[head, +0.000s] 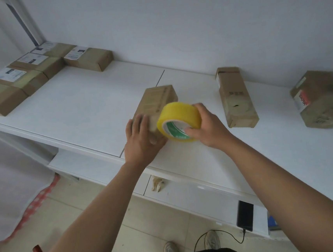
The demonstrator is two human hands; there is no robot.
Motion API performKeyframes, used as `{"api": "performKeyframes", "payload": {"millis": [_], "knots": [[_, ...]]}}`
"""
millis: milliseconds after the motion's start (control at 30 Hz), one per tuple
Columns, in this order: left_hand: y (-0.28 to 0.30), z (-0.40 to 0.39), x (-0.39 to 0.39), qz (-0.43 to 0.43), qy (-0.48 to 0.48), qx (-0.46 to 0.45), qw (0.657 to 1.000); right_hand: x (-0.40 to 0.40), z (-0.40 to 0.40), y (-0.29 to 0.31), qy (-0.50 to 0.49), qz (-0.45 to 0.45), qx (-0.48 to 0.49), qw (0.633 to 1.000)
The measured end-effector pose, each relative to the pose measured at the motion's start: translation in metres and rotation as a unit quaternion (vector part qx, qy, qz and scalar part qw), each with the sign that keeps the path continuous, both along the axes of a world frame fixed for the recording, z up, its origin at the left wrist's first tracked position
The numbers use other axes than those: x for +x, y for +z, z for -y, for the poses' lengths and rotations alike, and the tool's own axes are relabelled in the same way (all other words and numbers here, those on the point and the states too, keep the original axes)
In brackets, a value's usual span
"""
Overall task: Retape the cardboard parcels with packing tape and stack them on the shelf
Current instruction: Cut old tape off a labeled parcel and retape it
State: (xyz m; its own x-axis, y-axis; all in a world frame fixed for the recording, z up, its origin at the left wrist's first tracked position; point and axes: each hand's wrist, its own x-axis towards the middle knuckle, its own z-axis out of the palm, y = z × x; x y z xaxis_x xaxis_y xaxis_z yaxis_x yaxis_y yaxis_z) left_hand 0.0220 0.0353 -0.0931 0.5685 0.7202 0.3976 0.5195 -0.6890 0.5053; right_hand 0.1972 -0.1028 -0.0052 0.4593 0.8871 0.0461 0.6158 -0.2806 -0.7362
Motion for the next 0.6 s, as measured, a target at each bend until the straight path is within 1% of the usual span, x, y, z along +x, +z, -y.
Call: {"api": "performKeyframes", "payload": {"millis": [67, 100, 133, 200, 300, 333, 433, 533, 600], "knots": [[0.014, 0.003, 0.004, 0.032, 0.004, -0.116, 0.993, -0.002, -0.009, 0.019, 0.002, 0.006, 0.035, 0.999], [0.019, 0.003, 0.005, 0.05, -0.01, -0.158, 0.986, -0.003, -0.014, 0.027, 0.002, 0.009, 0.048, 0.999], [0.023, 0.003, 0.006, 0.062, -0.027, -0.178, 0.982, -0.003, -0.019, 0.033, 0.005, 0.012, 0.057, 0.998], [0.028, 0.001, 0.002, 0.048, -0.05, -0.172, 0.983, -0.005, -0.027, 0.041, 0.016, 0.019, 0.061, 0.998], [0.028, -0.007, -0.004, -0.013, -0.066, -0.154, 0.986, -0.009, -0.033, 0.044, 0.02, 0.03, 0.06, 0.998], [0.026, -0.009, -0.005, -0.022, -0.065, -0.144, 0.987, -0.011, -0.034, 0.044, 0.023, 0.035, 0.058, 0.997], [0.02, -0.007, -0.002, 0.009, -0.031, -0.103, 0.994, -0.019, -0.04, 0.046, 0.04, 0.033, 0.064, 0.997], [0.02, 0.002, 0.004, 0.065, 0.023, -0.14, 0.988, -0.024, -0.051, 0.045, 0.066, 0.043, 0.068, 0.995], [0.018, 0.004, 0.005, 0.086, 0.039, -0.153, 0.984, -0.025, -0.057, 0.045, 0.082, 0.031, 0.061, 0.994]]}}
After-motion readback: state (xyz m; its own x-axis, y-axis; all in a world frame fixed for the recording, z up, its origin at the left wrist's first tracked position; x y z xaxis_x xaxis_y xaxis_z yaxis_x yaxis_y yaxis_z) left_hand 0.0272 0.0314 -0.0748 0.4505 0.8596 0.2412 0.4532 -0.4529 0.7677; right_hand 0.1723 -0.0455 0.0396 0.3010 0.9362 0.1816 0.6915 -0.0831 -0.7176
